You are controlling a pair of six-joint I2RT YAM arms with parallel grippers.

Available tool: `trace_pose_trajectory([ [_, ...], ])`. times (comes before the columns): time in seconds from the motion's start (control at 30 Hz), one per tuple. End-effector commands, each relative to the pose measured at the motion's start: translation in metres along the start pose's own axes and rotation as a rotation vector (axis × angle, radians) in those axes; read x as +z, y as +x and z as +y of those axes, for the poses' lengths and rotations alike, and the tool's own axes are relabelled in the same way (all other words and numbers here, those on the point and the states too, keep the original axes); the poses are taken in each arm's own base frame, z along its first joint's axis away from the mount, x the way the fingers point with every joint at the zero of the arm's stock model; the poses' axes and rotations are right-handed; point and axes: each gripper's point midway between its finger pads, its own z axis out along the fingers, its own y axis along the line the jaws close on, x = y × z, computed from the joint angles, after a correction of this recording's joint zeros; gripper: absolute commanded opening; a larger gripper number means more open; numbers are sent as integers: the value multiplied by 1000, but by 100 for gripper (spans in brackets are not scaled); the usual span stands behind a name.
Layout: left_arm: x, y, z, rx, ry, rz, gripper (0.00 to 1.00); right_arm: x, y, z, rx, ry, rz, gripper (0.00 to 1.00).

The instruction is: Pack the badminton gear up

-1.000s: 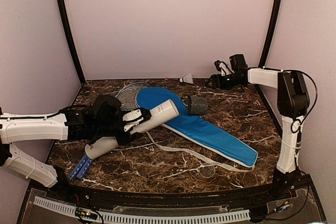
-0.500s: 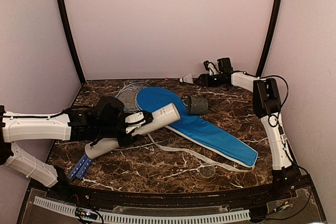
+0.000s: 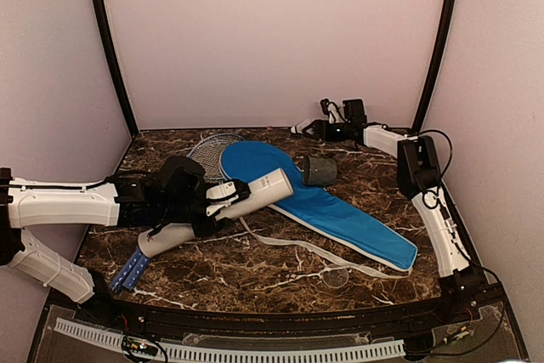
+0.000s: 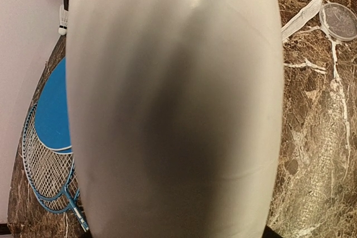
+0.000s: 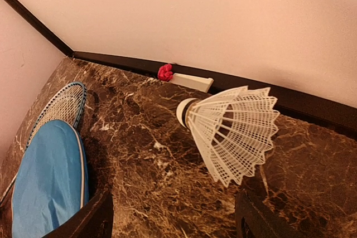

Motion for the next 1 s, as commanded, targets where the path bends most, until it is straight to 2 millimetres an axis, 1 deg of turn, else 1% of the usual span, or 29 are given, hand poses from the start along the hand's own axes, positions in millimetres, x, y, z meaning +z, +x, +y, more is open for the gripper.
trace_pose_trajectory([
  [0.0,-1,-13,2,-7,3,-38,58,6,-21,10,-7,-32,-86,76],
  [0.2,-1,-13,2,-8,5,-37,58,14,-30,14,16,-38,-135,76],
  [0.47,-3,-15,3,-14,3,-45,58,14,-33,-3,72,49,-164,76],
  [0.63,-2,-16,4,-17,2,-45,58,16,-32,-7,108,49,-174,76],
  [0.83,-4,-19,4,-23,1,-54,58,22,-28,-5,164,8,-185,69],
  [0.97,-4,-18,4,-25,3,-53,58,26,-26,-3,196,-12,-191,67],
])
